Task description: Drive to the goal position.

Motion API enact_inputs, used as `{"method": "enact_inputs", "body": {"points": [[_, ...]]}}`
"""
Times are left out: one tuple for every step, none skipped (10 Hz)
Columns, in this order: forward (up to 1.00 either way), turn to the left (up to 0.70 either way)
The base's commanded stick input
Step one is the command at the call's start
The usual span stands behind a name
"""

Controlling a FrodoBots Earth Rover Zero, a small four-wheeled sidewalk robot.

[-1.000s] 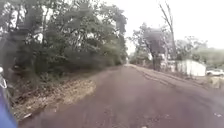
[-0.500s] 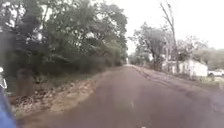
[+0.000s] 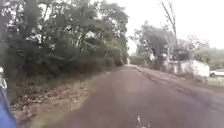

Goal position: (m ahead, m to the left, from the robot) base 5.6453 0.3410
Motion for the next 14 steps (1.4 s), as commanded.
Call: {"method": "enact_inputs", "body": {"points": [[0.7,-0.36],[0.7,-0.35],[0.7,-0.31],[0.7,-0.08],[0.7,-0.01],[0.7,-0.01],[0.7,-0.01],[0.7,-0.01],[0.7,-0.01],[0.7,-0.01],[0.7,-0.01],[0.7,0.02],[0.7,0.14],[0.7,0.29]]}}
